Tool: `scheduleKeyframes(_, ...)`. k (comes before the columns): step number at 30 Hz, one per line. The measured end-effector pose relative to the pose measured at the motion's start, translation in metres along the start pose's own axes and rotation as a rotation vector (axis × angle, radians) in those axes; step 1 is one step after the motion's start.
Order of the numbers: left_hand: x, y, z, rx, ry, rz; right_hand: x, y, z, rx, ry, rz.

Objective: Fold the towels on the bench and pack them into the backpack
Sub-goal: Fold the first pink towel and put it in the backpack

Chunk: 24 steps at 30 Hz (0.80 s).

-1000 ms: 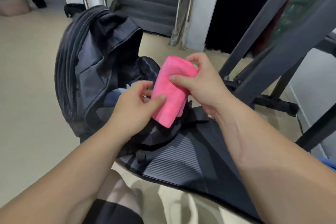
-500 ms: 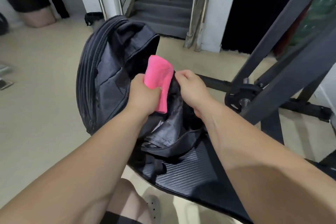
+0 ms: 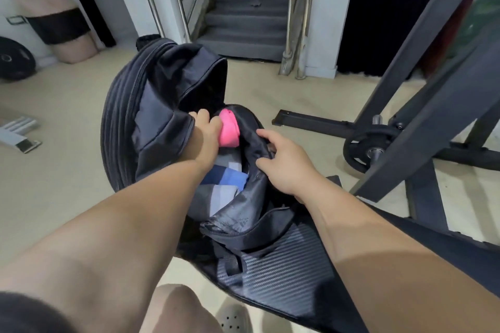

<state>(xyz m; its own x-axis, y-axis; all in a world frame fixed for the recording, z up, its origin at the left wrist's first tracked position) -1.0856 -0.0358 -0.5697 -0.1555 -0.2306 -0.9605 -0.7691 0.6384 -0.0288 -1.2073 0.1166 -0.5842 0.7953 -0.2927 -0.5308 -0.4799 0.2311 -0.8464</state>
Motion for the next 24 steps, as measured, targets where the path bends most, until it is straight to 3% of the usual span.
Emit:
scheduleKeyframes(3, 0.022, 0.011, 0.002, -0.027, -0.226, 0.102, -0.002, 0.001, 0.003, -0.004, -0.007, -0.001)
scheduleKeyframes(8, 0.045, 0.015, 0.01, -0.282, -0.28, 0.429, -0.001, -0.003, 0.005, -0.033, -0.015, 0.034)
scheduleKeyframes(10, 0.049, 0.011, 0.012, -0.247, -0.342, 0.354, -0.001, -0.002, 0.005, -0.036, -0.013, 0.011)
scheduleKeyframes(13, 0.062, 0.012, 0.028, -0.015, -0.615, 0.123, 0.0, 0.003, 0.005, -0.032, -0.005, -0.02)
scheduleKeyframes(16, 0.063, 0.012, 0.053, 0.108, -0.84, 0.153, 0.001, 0.001, 0.005, -0.036, 0.018, -0.014)
scheduleKeyframes(24, 0.067, 0.013, 0.059, 0.028, -0.893, 0.083, 0.005, 0.005, 0.017, 0.031, 0.033, 0.004)
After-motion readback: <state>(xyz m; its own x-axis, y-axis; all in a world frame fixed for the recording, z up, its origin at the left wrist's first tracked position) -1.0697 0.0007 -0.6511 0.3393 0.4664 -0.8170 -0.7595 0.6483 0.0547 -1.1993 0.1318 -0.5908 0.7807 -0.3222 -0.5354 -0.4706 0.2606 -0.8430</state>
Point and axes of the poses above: each hand's wrist, its own z-axis away from the middle knuckle, its own x-axis out of the palm, y = z × x, the point moved 5 cm from there along -z, towards the middle knuckle, and after that the axes turned 8 degrees about -y, right-handed, at the moved point
